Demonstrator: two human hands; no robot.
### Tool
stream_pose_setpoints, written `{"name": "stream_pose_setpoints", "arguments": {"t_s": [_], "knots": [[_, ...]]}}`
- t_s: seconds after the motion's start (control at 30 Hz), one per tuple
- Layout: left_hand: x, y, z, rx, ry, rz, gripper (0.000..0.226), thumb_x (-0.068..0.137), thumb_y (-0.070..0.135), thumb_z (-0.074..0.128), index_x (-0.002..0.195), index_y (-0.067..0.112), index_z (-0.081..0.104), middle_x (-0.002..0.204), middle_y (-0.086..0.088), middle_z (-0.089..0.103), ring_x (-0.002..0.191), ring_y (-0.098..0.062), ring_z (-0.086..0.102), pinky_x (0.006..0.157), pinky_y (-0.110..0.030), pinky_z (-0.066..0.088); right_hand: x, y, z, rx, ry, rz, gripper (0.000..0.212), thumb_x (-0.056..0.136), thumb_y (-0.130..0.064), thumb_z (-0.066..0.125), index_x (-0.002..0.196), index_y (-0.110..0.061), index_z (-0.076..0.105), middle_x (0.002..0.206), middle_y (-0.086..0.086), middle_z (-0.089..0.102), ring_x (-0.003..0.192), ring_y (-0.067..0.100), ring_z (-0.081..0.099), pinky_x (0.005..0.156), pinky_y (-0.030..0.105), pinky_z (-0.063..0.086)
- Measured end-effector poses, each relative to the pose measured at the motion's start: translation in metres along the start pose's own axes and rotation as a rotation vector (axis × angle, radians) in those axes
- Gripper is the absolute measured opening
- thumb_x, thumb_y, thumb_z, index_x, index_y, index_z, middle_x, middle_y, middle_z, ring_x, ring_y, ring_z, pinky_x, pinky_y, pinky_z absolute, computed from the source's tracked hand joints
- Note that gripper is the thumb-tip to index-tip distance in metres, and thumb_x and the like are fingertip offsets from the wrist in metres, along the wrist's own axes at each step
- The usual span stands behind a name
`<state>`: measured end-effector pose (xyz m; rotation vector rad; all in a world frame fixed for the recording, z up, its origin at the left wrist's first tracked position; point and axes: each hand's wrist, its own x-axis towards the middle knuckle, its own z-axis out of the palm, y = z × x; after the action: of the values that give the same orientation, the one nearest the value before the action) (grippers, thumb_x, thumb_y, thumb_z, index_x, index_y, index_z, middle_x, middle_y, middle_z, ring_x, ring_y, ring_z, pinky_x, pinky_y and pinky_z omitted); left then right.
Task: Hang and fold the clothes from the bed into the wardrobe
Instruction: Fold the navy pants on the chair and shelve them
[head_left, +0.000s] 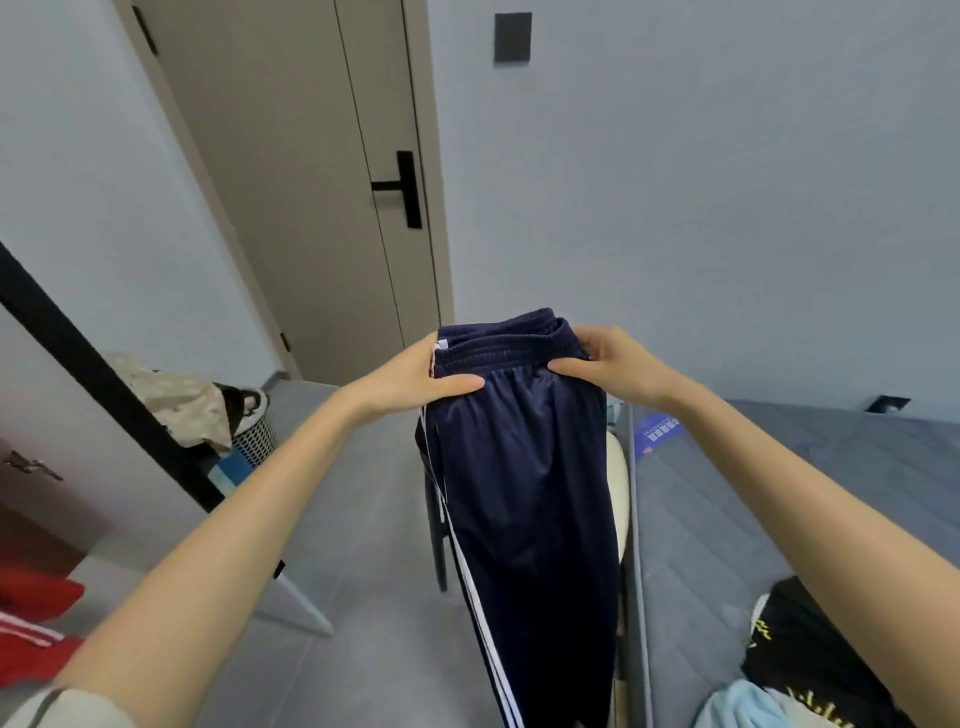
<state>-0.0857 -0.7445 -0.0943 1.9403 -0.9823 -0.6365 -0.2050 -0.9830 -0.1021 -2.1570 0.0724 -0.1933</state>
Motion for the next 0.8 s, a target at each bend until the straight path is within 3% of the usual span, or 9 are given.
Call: {"name": "stream_pose_setpoints", "arguments": {"t_s": [0.07,0.13,0.23,0.3,0.37,0.47,0.6,0.7,0.8], "knots": [[0.028,-0.002,0.006,0.09,0.028,0.033,0.055,0.084,0.034,0.072,0.132,0.03,0.045,0.122,0.021,0.058,0.109,0.004,0.057,0.096,-0.027,0.048,0.008,0.022,-0.013,-0.017,0.015,0.017,0.023,0.094,-0.013,0.06,0.115,-0.005,0.064,0.111,0.017,0.068,0.109,0.036,0.061,0.097,0.054,0.046],[0.06,-0.004,0.01,0.173,0.028,0.056,0.054,0.081,0.035,0.074,0.127,0.033,0.047,0.116,0.021,0.058,0.104,-0.01,0.06,0.089,-0.034,0.05,0.021,0.045,-0.027,-0.053,0.025,0.035,0.023,0.093,-0.013,0.059,0.113,-0.002,0.063,0.111,0.023,0.066,0.108,0.042,0.059,0.096,0.058,0.044],[0.114,-0.011,0.014,0.229,0.035,0.036,0.054,0.08,0.036,0.075,0.127,0.03,0.048,0.116,0.009,0.06,0.095,-0.03,0.056,0.084,-0.038,0.049,0.046,0.075,-0.048,-0.073,0.042,0.057,0.021,0.094,-0.012,0.057,0.112,-0.002,0.062,0.11,0.016,0.068,0.106,0.035,0.062,0.094,0.054,0.047],[0.149,-0.015,0.016,0.226,0.071,0.035,0.055,0.08,0.034,0.075,0.128,0.026,0.049,0.115,0.004,0.061,0.08,-0.015,0.054,0.072,-0.023,0.047,0.066,0.093,-0.062,-0.092,0.06,0.071,0.02,0.094,-0.01,0.056,0.111,-0.003,0.062,0.108,0.014,0.068,0.104,0.031,0.063,0.093,0.049,0.049],[0.18,-0.017,0.017,0.227,0.114,0.053,0.052,0.081,0.03,0.075,0.127,0.023,0.05,0.113,0.007,0.061,0.07,0.005,0.051,0.062,-0.009,0.039,0.087,0.107,-0.075,-0.106,0.083,0.082,0.016,0.094,-0.007,0.053,0.107,-0.003,0.062,0.104,0.01,0.069,0.098,0.029,0.062,0.088,0.033,0.051],[0.221,-0.018,0.016,0.255,0.191,0.048,0.053,0.083,0.027,0.073,0.13,0.02,0.048,0.12,0.01,0.058,0.087,0.002,0.053,0.073,-0.013,0.04,0.12,0.123,-0.088,-0.164,0.103,0.065,0.015,0.095,-0.003,0.049,0.104,-0.008,0.059,0.092,-0.002,0.063,0.085,0.02,0.055,0.064,0.013,0.039],[0.272,-0.023,0.011,0.196,0.275,0.033,0.05,0.086,0.021,0.071,0.13,0.015,0.049,0.127,0.004,0.059,0.104,-0.013,0.058,0.086,-0.028,0.047,0.167,0.146,-0.103,-0.203,0.158,0.069,0.016,0.096,-0.004,0.045,0.106,-0.01,0.056,0.094,-0.002,0.058,0.082,0.017,0.05,0.061,0.015,0.032],[0.314,-0.031,0.004,0.239,0.298,0.058,0.043,0.088,0.021,0.068,0.127,0.015,0.052,0.122,0.0,0.061,0.101,-0.016,0.057,0.081,-0.026,0.046,0.201,0.168,-0.11,-0.246,0.215,0.118,0.011,0.096,-0.007,0.046,0.097,-0.017,0.05,0.089,0.0,0.055,0.082,0.022,0.047,0.068,0.031,0.035],[0.362,-0.052,-0.003,0.402,0.354,0.009,0.04,0.088,0.033,0.066,0.122,0.017,0.054,0.114,-0.006,0.05,0.106,-0.019,0.044,0.083,-0.033,0.044,0.237,0.194,-0.114,-0.367,0.274,0.204,0.01,0.098,-0.015,0.045,0.103,-0.014,0.053,0.087,0.008,0.056,0.09,0.025,0.042,0.072,0.038,0.039]]}}
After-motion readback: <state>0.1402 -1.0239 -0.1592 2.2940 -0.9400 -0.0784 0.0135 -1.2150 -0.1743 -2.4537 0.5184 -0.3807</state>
